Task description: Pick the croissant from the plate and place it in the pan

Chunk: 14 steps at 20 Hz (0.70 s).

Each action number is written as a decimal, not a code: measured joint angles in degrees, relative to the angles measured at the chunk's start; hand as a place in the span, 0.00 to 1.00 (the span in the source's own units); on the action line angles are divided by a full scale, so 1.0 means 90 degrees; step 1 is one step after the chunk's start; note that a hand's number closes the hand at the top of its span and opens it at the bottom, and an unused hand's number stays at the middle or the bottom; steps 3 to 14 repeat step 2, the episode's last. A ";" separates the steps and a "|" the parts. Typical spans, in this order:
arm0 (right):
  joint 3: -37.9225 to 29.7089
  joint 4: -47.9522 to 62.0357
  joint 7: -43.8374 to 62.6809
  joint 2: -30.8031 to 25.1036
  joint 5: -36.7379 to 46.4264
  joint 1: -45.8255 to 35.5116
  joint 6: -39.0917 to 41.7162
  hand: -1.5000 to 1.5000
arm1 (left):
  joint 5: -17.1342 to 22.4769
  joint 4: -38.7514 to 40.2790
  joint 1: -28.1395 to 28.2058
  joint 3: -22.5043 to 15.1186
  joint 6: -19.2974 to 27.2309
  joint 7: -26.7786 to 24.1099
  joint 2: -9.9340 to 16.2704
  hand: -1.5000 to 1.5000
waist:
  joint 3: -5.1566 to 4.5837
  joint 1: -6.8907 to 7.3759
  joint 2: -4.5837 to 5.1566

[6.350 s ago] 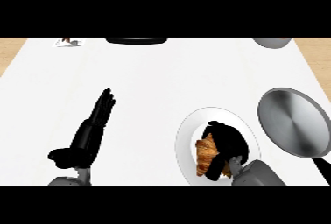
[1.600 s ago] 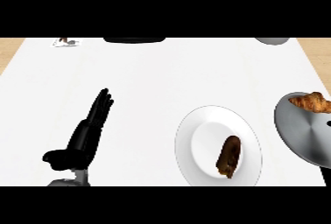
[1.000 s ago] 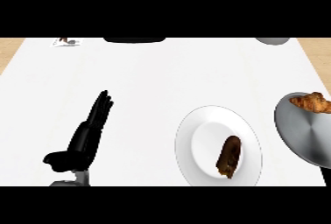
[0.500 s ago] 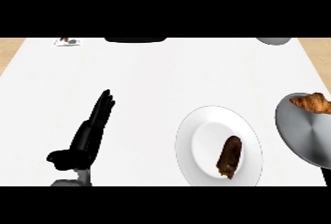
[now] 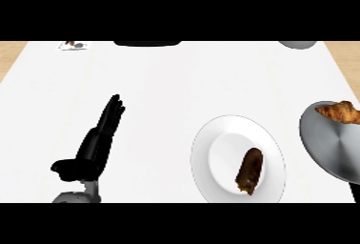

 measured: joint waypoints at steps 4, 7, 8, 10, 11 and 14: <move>-0.0006 -0.0085 -0.0027 0.0025 0.0124 -0.0004 -0.0149 0.00 | 0.0037 0.0064 0.0044 0.0044 -0.0087 -0.0082 0.0037 0.50 | 0.0001 0.0003 0.0001; -0.0006 -0.0085 -0.0027 0.0025 0.0124 -0.0004 -0.0149 0.00 | 0.0037 0.0064 0.0044 0.0044 -0.0087 -0.0082 0.0037 0.50 | 0.0001 0.0003 0.0001; -0.0006 -0.0085 -0.0027 0.0025 0.0124 -0.0004 -0.0149 0.00 | 0.0037 0.0064 0.0044 0.0044 -0.0087 -0.0082 0.0037 0.50 | 0.0001 0.0003 0.0001; -0.0006 -0.0085 -0.0027 0.0025 0.0124 -0.0004 -0.0149 0.00 | 0.0037 0.0064 0.0044 0.0044 -0.0087 -0.0082 0.0037 0.50 | 0.0001 0.0003 0.0001; -0.0006 -0.0085 -0.0027 0.0025 0.0124 -0.0004 -0.0149 0.00 | 0.0037 0.0064 0.0044 0.0044 -0.0087 -0.0082 0.0037 0.50 | 0.0001 0.0003 0.0001; -0.0006 -0.0085 -0.0027 0.0025 0.0124 -0.0004 -0.0149 0.00 | 0.0037 0.0064 0.0044 0.0044 -0.0087 -0.0082 0.0037 0.50 | 0.0001 0.0003 0.0001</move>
